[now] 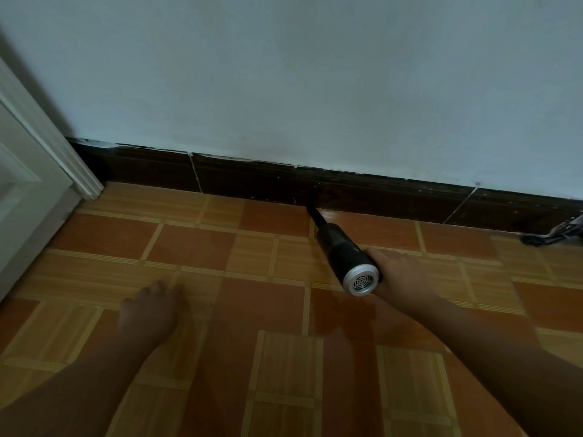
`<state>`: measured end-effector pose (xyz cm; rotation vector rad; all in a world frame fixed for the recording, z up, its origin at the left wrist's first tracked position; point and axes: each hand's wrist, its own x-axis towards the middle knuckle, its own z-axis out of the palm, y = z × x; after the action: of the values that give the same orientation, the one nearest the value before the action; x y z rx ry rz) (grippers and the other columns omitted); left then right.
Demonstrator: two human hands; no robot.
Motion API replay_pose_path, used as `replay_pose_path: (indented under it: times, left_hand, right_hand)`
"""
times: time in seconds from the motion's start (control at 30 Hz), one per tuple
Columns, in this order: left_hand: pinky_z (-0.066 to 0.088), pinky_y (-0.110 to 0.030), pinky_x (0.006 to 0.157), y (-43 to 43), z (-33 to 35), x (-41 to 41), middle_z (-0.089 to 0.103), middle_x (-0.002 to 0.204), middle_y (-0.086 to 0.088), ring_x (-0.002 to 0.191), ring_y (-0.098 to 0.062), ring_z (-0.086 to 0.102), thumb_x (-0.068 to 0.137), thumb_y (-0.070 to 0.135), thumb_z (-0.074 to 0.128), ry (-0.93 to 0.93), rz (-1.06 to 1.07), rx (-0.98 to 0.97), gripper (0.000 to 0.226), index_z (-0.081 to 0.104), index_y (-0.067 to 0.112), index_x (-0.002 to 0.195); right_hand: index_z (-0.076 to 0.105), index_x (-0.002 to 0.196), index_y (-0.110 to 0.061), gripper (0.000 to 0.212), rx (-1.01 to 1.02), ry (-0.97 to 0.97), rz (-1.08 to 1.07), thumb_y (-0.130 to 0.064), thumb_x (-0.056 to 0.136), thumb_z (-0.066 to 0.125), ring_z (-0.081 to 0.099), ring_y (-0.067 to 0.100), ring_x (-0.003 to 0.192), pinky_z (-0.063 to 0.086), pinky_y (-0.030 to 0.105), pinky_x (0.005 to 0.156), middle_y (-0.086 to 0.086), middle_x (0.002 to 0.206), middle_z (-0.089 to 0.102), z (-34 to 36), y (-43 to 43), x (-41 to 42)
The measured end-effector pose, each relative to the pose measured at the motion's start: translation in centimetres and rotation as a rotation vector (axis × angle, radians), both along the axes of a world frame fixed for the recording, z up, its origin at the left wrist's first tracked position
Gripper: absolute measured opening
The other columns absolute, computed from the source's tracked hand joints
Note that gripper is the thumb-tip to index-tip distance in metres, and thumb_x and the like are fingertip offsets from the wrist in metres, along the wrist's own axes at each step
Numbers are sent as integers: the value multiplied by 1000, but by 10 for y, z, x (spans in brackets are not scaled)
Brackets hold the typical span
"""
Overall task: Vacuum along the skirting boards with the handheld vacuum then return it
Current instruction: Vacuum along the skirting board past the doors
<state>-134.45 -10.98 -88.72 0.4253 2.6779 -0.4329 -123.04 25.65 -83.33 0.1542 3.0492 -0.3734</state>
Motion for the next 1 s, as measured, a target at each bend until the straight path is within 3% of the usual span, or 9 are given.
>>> replay_pose_path:
  times: [0.13,0.27,0.4,0.53,0.7,0.9,1.0]
  left_hand:
    - [46,-36,92,14,1,1,36,141,-4,124,-22,44,98,38,33,2,-37,2,50,19,29,145]
    - [43,-37,95,24,5,3,33,144,-5,128,-22,41,98,37,33,-7,-43,-10,51,19,27,146]
    - [42,-37,97,36,7,9,32,145,-4,129,-22,40,97,35,38,-22,-56,41,53,21,27,146]
    - [40,-38,100,57,12,14,32,146,-6,129,-23,39,97,33,37,-48,-174,125,46,29,24,142]
    - [29,-39,111,71,11,22,24,151,-8,137,-23,28,98,31,37,-122,-313,165,48,28,25,144]
    - [12,-43,117,58,7,25,14,156,-14,144,-30,13,98,33,36,-122,-323,86,55,17,24,149]
    - [12,-44,117,52,5,23,14,155,-18,143,-33,13,99,34,32,-131,-314,48,55,13,22,150]
  right_hand:
    - [53,112,-17,36,-3,18,5,-35,83,66,46,7,65,28,14,55,-1,92,65,2,1,3]
    - [53,112,-18,36,10,19,-2,-36,83,65,51,9,68,33,20,58,-1,91,66,2,2,4]
    - [54,111,-17,35,-24,38,13,-35,83,66,52,7,68,30,12,56,-2,89,65,4,1,8]
    - [56,109,-16,35,-67,76,52,-34,81,69,50,6,66,31,12,56,-3,88,65,7,-7,6]
    - [54,109,-19,34,-112,65,100,-35,82,66,57,7,71,46,22,65,-3,90,66,4,-27,-6]
    - [55,110,-21,33,-149,75,176,-31,82,68,51,4,74,33,13,60,-6,98,65,2,-71,-49]
    - [54,107,-20,31,-129,78,222,-30,81,68,57,9,79,39,20,66,-3,97,64,2,-98,-74]
